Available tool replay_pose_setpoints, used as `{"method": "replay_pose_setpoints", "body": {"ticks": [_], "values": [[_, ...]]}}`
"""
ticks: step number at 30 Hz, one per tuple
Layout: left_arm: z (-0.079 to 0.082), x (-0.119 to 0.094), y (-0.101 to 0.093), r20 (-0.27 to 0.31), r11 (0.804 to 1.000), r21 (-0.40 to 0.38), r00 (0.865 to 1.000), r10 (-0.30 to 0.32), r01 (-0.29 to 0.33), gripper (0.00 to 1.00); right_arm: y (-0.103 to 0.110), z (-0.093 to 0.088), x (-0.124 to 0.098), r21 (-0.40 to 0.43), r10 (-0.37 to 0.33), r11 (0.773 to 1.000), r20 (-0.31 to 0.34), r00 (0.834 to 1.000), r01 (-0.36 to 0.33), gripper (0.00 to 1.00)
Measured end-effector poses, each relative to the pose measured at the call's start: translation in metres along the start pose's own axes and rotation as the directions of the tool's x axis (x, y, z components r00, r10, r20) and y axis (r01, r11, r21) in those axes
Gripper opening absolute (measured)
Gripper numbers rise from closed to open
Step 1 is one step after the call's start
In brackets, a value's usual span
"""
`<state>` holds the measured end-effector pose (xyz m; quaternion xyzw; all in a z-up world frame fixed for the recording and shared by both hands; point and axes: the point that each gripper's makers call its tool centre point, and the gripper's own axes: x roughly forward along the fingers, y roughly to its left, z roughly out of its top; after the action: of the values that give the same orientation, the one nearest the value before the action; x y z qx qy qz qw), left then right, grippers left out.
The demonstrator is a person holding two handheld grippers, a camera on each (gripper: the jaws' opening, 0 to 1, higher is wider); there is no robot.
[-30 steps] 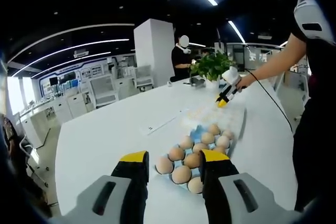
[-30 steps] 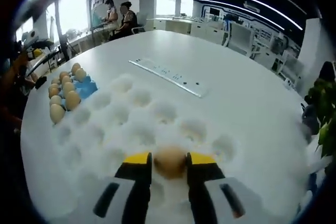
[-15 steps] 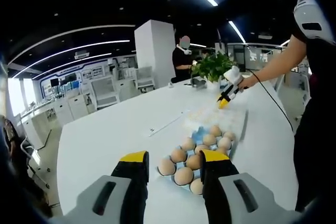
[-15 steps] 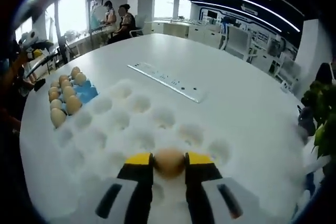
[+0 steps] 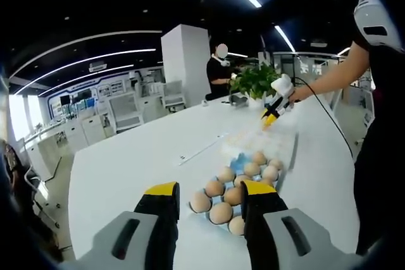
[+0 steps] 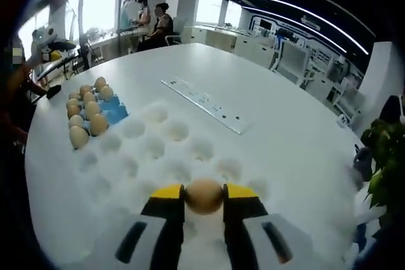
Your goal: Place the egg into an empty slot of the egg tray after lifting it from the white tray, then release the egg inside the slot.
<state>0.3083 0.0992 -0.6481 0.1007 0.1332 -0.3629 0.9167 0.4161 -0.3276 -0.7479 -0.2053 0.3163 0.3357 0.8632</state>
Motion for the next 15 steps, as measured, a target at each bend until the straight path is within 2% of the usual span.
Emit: {"method": "replay_pose_setpoints", "body": {"ticks": [7, 15], "values": [[0.001, 0.000, -0.001, 0.004, 1.000, -0.001, 1.000, 0.000, 0.000, 0.39, 0.014, 0.009, 0.007, -0.024, 0.032, 0.999, 0.008, 0.999, -0.031, 0.22], [-0.001, -0.001, -0.003, 0.001, 1.000, -0.001, 1.000, -0.001, 0.001, 0.39, 0.043, 0.033, 0.021, -0.068, 0.100, 0.993, 0.049, 0.994, -0.097, 0.23]]}}
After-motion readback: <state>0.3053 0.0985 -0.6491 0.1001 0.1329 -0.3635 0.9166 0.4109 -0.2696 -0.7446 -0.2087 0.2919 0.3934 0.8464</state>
